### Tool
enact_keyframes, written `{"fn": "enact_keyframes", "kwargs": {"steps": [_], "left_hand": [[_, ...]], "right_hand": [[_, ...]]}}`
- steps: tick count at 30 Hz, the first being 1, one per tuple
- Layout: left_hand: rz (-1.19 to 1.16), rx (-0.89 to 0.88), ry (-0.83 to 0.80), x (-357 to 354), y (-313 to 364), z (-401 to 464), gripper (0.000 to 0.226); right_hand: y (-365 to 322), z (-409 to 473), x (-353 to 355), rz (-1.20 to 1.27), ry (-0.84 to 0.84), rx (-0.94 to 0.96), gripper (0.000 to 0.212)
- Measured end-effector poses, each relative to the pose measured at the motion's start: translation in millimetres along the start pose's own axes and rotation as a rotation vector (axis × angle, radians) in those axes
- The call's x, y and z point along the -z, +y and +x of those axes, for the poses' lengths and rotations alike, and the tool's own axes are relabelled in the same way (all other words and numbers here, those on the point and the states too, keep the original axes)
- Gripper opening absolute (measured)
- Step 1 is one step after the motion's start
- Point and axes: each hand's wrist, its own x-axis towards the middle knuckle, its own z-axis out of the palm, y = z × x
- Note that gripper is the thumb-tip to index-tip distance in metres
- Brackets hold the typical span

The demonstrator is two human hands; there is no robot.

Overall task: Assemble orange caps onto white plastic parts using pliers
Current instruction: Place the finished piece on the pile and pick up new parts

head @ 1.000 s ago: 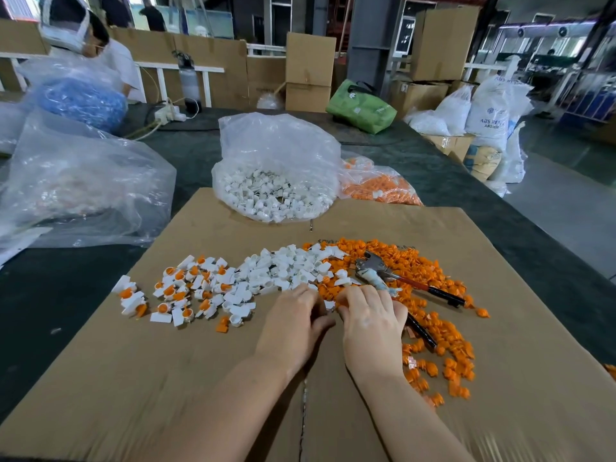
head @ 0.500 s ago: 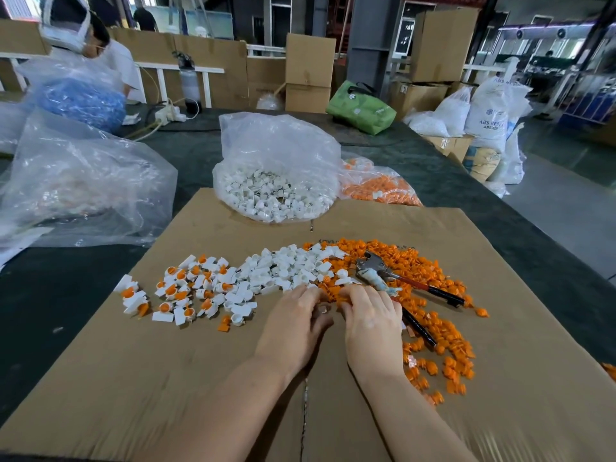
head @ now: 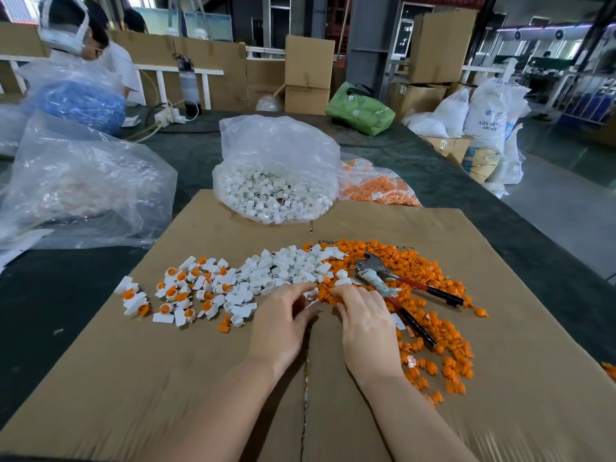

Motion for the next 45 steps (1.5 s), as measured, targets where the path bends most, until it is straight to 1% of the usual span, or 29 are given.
{"fn": "enact_keyframes", "kwargs": {"steps": [2,5,7,8,10,13,14,21,24,26,28,30,32,34,38,41,45], "left_hand": [[0.012,-0.006,-0.008,0.0,-1.2,0.6,0.017],[-0.099,0.076,-0.021,1.4,-0.3,0.7,0.006],[-0.165,0.100,-0.007,2.5,0.0,0.1,0.021],[-0.175,0.099,-0.011,3.1,0.2,-0.1,0.025],[-0.188,0.099,-0.037,4.0,1.9,-0.6,0.024],[-0.213,0.119,-0.066,3.7,0.9,-0.3,0.010],[-0.218,0.122,-0.068,3.4,-0.4,-0.2,0.008],[-0.151,0.065,-0.074,2.9,1.3,-2.8,0.020],[-0.120,0.030,-0.089,1.6,2.8,-4.2,0.020],[-0.132,0.030,-0.091,1.8,2.4,-4.4,0.020],[-0.171,0.060,-0.090,2.5,1.3,-3.1,0.019],[-0.232,0.106,-0.086,2.5,0.2,-1.0,0.016],[-0.321,0.156,-0.077,2.4,-1.3,0.5,0.011],[-0.392,0.192,-0.077,2.4,-2.8,1.2,0.008],[-0.424,0.172,-0.097,1.8,-4.8,0.4,0.017],[-0.401,0.145,-0.110,2.4,-4.9,0.4,0.021],[-0.393,0.154,-0.105,2.0,-4.4,0.5,0.022]], "right_hand": [[0.1,0.0,1.2,0.036,-0.011,0.020,0.023],[1.5,-0.3,2.8,0.119,-0.074,-0.077,0.014],[1.6,-0.6,3.0,0.129,-0.067,-0.077,0.007],[0.9,-0.6,3.2,0.119,-0.056,-0.063,0.007],[-1.4,-0.1,3.7,0.078,-0.027,-0.018,0.009],[-2.9,-0.4,3.9,0.012,0.009,-0.002,0.015],[-2.7,-0.5,3.5,0.004,0.016,-0.007,0.017],[-3.1,-1.7,3.1,0.009,0.020,-0.003,0.026],[-3.7,-1.1,2.7,0.028,0.009,0.004,0.030],[-2.6,-1.2,2.0,0.044,-0.007,-0.001,0.029],[-0.5,-1.3,1.5,0.061,-0.033,-0.014,0.021],[0.0,-1.0,3.0,0.092,-0.056,-0.012,0.014],[-1.1,-0.8,5.0,0.110,-0.034,0.018,0.011],[-2.7,-0.6,6.3,0.127,-0.029,0.023,0.018],[-1.8,0.8,7.6,0.158,-0.072,0.036,0.027],[-2.6,1.1,8.1,0.157,-0.070,0.062,0.025],[-2.6,0.9,7.9,0.161,-0.057,0.070,0.022]]}}
